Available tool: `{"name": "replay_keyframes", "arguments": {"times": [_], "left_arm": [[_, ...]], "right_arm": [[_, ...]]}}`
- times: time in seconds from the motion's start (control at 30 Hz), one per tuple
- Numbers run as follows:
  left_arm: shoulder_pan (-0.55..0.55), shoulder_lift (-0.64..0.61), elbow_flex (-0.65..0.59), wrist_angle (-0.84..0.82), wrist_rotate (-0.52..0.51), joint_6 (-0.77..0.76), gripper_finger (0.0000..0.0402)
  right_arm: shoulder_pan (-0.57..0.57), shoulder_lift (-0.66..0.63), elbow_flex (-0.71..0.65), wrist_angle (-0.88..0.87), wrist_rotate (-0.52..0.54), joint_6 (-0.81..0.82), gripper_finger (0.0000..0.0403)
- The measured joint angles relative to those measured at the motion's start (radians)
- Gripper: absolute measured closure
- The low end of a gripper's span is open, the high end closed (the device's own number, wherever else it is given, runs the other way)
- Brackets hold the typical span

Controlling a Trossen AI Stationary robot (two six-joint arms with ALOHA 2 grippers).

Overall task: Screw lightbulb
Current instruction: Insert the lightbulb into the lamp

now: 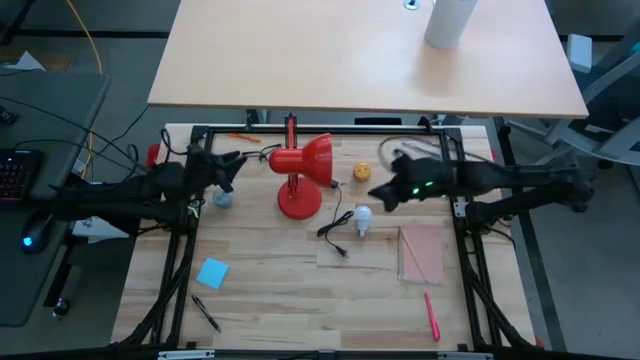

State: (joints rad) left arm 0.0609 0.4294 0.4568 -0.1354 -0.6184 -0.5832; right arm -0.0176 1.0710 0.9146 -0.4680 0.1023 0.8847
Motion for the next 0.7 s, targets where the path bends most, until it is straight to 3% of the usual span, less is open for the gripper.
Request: {"name": "replay_keyframes", "arguments": {"times": [0.17,0.3,0.5,0.7], "left_arm": [[0.005,0.015,0.0,-0.116,0.072,-0.041,0.0189],[0.005,0.038,0.0,-0.206,0.094,-0.067,0.0187],[0.005,0.071,0.0,-0.243,0.111,-0.078,0.0187],[0.005,0.076,0.0,-0.246,0.112,-0.078,0.0187]], "right_arm": [[0.036,0.14,0.0,-0.128,-0.045,-0.006,0.0189],[0.07,0.249,0.0,-0.204,-0.036,0.097,0.014],[0.127,0.381,0.0,-0.203,-0.073,0.241,0.0131],[0.196,0.402,0.0,-0.209,-0.041,0.422,0.013]]}}
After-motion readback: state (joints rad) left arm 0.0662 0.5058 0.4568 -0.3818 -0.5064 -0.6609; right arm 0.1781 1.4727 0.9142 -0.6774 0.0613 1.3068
